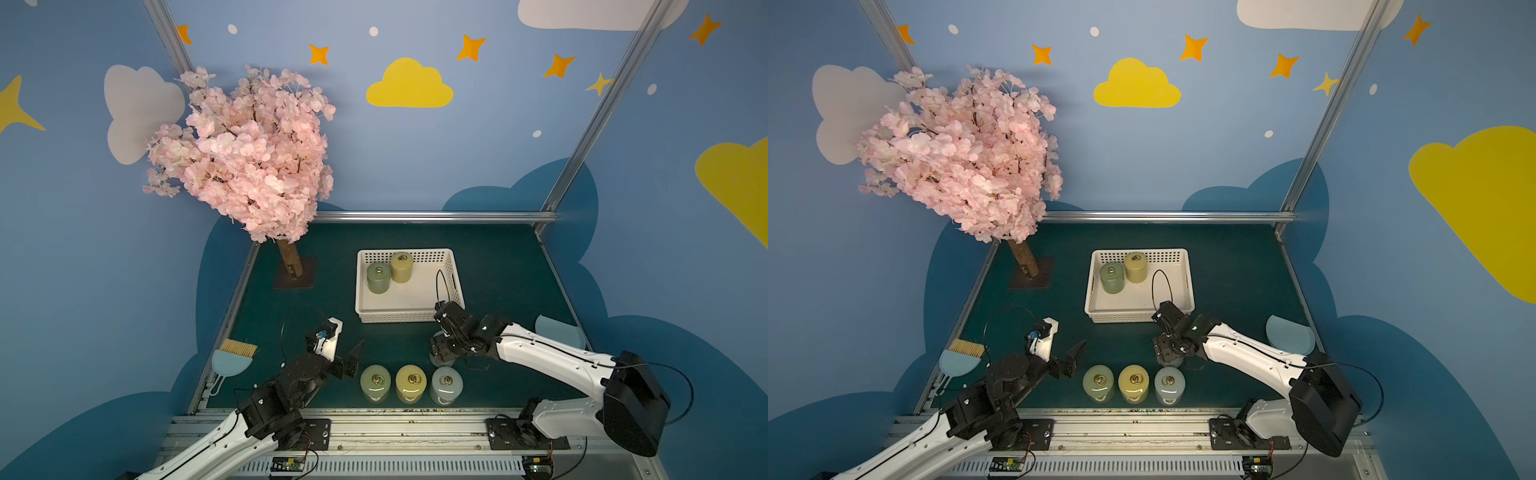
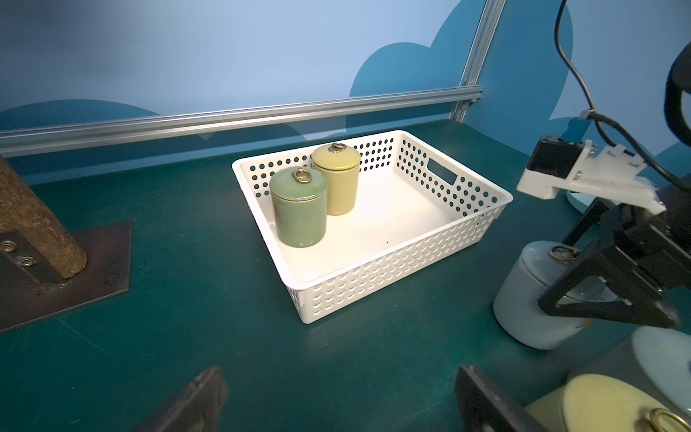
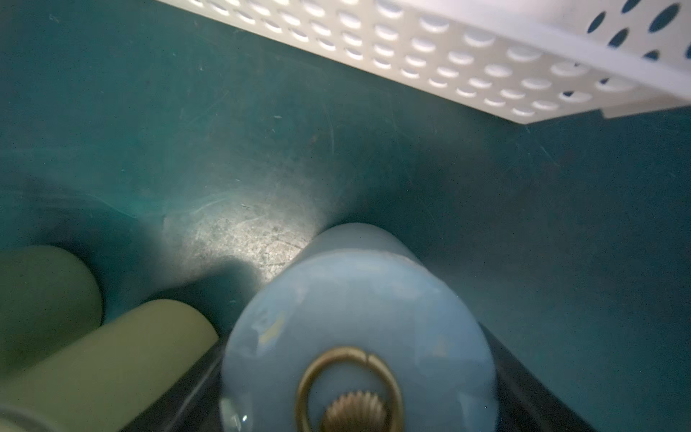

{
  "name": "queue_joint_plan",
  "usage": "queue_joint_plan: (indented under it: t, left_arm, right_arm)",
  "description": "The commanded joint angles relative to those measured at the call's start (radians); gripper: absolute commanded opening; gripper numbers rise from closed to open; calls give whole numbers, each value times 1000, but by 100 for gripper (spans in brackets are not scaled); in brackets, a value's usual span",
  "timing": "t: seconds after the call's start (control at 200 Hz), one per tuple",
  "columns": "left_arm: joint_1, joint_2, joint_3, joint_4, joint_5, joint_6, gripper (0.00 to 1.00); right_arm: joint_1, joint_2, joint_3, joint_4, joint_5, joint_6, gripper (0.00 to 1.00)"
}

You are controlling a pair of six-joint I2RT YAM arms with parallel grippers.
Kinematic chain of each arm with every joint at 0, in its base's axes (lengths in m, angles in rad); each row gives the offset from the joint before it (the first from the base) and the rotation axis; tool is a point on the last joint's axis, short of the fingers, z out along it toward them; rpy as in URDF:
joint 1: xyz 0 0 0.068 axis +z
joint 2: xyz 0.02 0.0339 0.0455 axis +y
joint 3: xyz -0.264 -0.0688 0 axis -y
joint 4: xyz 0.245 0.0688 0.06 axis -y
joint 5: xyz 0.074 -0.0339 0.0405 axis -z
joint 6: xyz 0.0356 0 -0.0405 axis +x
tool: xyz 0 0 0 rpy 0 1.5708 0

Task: Take the tea canister out of the basket
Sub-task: Place the tea canister at the center of the board.

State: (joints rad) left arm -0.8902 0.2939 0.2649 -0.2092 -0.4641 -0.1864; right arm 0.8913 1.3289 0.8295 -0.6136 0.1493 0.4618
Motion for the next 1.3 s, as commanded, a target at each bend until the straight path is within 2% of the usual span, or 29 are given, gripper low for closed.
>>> queue_joint_plan:
  t: [0.0, 0.07, 0.255, 0.426, 0.446, 0.461, 0.716, 0.906, 1.161, 1.297]
  left_arm:
    - [2, -10, -9, 8, 1, 8, 100]
    - [2, -10, -9, 8, 1, 8, 100]
    - [3, -10, -7, 5, 4, 7, 100]
    - [3, -10, -2, 3, 12, 8, 100]
    - [2, -9, -2, 2, 13, 8, 100]
    - [3, -8, -3, 2, 13, 7, 100]
    - [2, -6, 15, -12, 13, -1, 100]
    - [2, 53, 90, -41, -4, -36, 100]
    - [9, 256, 223, -9, -45, -40, 100]
    - [56, 395, 324, 1, 3, -46, 100]
  right_arm:
    - [6, -5, -18, 55, 11, 21, 57]
    - [9, -8, -22, 53, 12, 25, 60]
    - [19, -24, -20, 36, 15, 37, 78]
    - [23, -43, -17, 27, -1, 38, 88]
    - [23, -46, -17, 26, -1, 38, 96]
    - [23, -46, -15, 25, -2, 38, 98]
    - [23, -55, -4, 9, -2, 32, 98]
    - [22, -76, 24, -31, 16, 31, 98]
    - [18, -137, 46, -76, 68, 21, 98]
    - [18, -184, 33, -76, 96, 35, 98]
